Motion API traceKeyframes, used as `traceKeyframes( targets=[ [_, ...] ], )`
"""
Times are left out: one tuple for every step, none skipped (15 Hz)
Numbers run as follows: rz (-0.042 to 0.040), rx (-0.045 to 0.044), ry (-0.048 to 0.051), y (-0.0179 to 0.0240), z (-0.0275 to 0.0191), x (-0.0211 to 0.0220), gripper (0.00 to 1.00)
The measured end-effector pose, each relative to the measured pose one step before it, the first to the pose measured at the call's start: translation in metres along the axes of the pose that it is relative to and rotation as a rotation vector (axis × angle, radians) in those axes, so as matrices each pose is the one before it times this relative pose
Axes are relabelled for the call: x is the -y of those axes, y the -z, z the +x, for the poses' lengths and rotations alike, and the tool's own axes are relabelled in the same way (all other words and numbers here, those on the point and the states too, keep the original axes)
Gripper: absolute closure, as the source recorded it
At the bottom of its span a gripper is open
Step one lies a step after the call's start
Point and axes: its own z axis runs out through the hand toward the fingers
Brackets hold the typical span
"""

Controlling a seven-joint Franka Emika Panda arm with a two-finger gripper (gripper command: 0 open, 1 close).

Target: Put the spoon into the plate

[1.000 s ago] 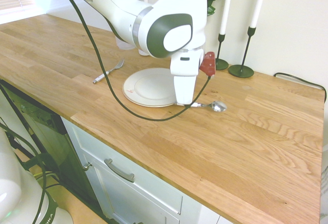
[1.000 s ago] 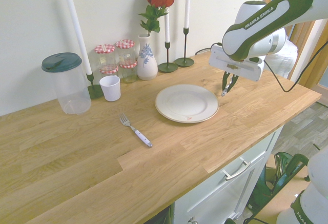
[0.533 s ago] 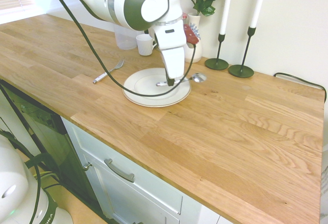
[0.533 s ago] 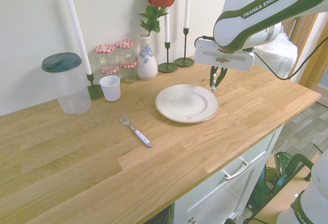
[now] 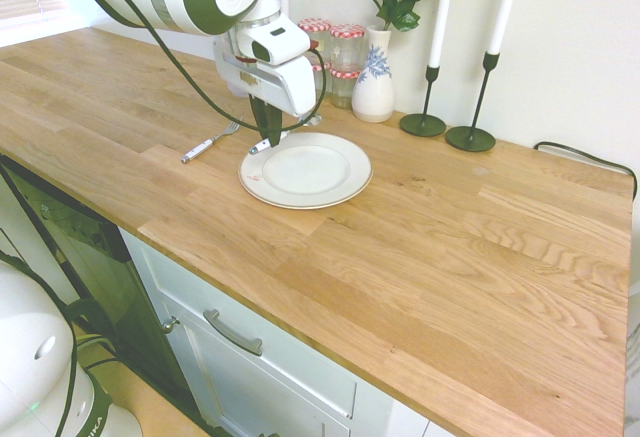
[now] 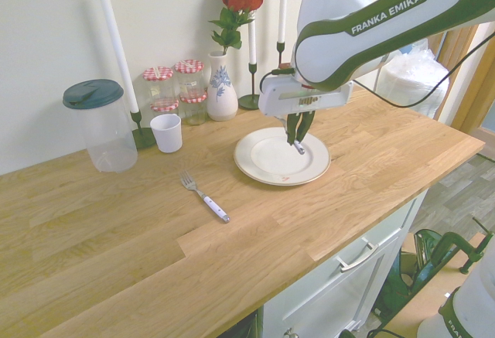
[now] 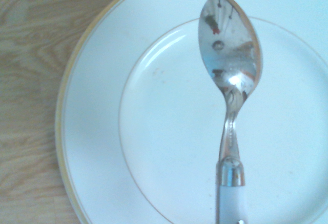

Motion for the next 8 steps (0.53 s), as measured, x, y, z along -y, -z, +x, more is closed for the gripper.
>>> traceKeyframes(
  targets=[
    [0.00105, 0.00144, 0.06565, -0.00594, -0.00229, 0.00362, 1.00],
    [0.00483, -0.00109, 0.06217, -0.00652, -0.00227, 0.00486, 1.00],
    [0.00531, -0.00182, 0.04438, -0.00711, 0.00031, 0.00445, 1.00],
    [0.00104, 0.00148, 0.02222, -0.00780, 0.00070, 0.00422, 1.00],
    [-0.00162, 0.00098, 0.00753, -0.00639, 0.00312, 0.00332, 1.00],
    [-0.00142, 0.00154, 0.00082, -0.00541, 0.00250, 0.00207, 1.00],
    [-0.00619, 0.00050, 0.00142, -0.00466, 0.00332, 0.00011, 1.00],
    [-0.00613, -0.00140, 0.00182, -0.00311, 0.00222, -0.00066, 1.00]
  ],
)
